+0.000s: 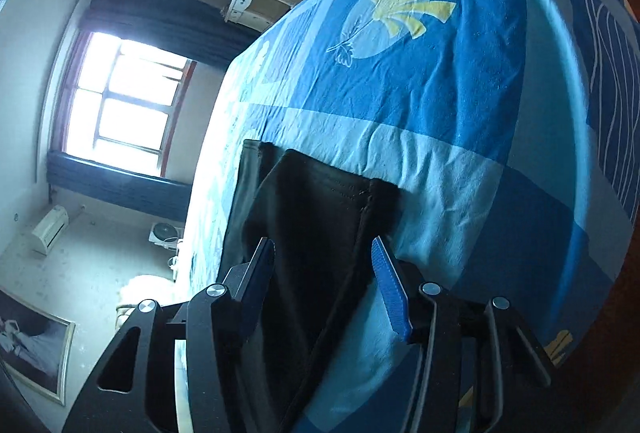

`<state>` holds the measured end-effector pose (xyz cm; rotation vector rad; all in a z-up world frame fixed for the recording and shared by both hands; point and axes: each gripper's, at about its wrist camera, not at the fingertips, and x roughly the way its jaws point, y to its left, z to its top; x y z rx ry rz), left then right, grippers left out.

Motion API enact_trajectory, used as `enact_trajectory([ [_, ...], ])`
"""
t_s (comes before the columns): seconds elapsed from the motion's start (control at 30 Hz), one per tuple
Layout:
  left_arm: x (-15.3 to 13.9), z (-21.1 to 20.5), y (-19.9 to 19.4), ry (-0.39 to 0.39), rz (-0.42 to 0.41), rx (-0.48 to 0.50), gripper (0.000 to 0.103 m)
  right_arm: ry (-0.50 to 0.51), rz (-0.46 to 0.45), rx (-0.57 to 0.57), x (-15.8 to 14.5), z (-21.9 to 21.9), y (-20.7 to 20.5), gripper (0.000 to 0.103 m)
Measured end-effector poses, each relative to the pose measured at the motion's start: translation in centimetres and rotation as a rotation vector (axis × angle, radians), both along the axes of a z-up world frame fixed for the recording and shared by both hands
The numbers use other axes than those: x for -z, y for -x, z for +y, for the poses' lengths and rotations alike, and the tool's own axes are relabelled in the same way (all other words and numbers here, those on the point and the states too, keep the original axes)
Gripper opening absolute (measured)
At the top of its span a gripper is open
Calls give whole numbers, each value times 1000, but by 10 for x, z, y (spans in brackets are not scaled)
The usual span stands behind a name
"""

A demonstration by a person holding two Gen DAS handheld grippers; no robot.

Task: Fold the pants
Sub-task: 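Roll the right tool and grasp the trouser leg hem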

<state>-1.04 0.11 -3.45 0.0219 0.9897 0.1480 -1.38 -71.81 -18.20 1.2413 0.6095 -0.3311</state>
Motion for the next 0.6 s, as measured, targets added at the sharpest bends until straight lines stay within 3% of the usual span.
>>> enact_trajectory([
  [0.23, 3, 13, -1, -8, 14, -51, 101, -17, 2, 74, 18, -6, -11, 52],
  [0.33, 4, 14, -4, -9, 25, -58, 101, 12, 35, 40, 17, -7, -15, 19],
  [0.37, 5, 13, -5, -7, 26, -56, 101, 18, 40, 36, 17, -7, -17, 15],
  [0.6, 4, 7, -8, -5, 14, -37, 101, 87, 66, 74, 12, -12, 12, 12],
])
